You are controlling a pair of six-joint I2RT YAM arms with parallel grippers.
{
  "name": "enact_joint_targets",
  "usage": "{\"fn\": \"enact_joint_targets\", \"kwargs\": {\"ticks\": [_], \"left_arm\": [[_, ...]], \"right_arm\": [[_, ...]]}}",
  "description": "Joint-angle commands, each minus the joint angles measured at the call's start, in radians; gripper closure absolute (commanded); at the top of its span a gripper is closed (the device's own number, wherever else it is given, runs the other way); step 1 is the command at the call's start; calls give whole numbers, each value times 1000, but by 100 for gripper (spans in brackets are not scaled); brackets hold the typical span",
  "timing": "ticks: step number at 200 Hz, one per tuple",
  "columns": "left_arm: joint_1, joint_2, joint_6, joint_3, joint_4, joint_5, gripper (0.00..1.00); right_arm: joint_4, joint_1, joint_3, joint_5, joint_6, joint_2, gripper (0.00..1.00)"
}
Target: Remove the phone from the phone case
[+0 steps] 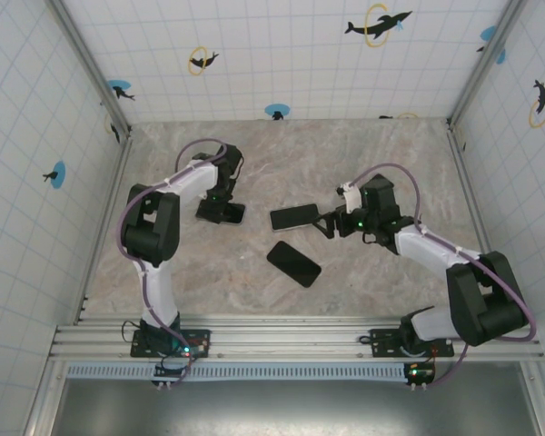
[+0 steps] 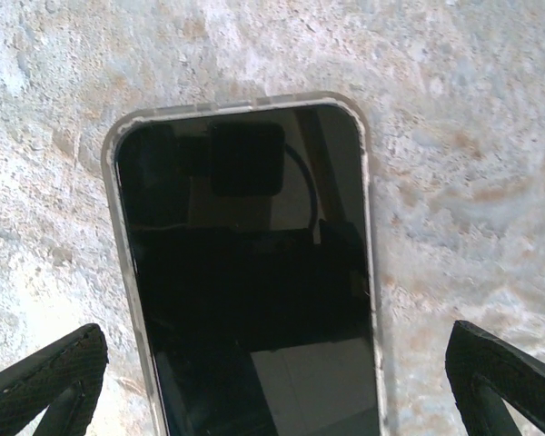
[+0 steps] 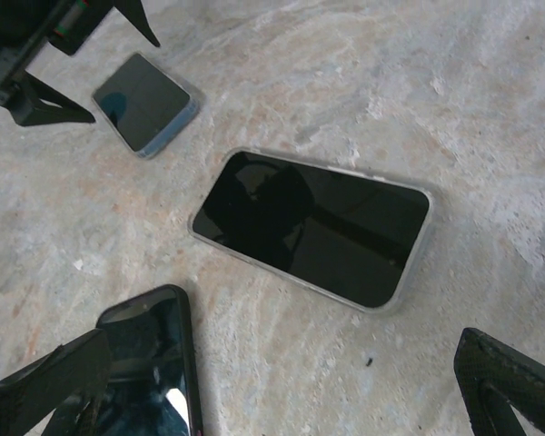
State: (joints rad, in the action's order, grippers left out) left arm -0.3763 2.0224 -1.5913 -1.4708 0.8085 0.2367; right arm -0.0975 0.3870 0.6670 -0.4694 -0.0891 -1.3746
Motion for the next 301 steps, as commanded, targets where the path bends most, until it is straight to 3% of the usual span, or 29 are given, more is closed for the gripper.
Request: {"fn": "enact_joint_targets", "kwargs": {"ticks": [1, 145, 190, 223, 301], "left_arm": [[8, 30, 38, 14, -5, -28, 2], [10, 150, 142, -64, 101, -69, 6], [10, 153, 158, -69, 97, -77, 15], [11, 119, 185, -80, 88, -46, 24], [10, -60, 347, -84, 41, 30, 28]], "right_arm": [[14, 7, 47, -29, -6, -10, 1], [35, 8, 59, -41, -50, -63, 1], [13, 8, 45, -44, -80, -60, 1], [-26, 16, 49, -22, -113, -58, 1], [-206, 124, 84, 5, -315, -89, 1]]}}
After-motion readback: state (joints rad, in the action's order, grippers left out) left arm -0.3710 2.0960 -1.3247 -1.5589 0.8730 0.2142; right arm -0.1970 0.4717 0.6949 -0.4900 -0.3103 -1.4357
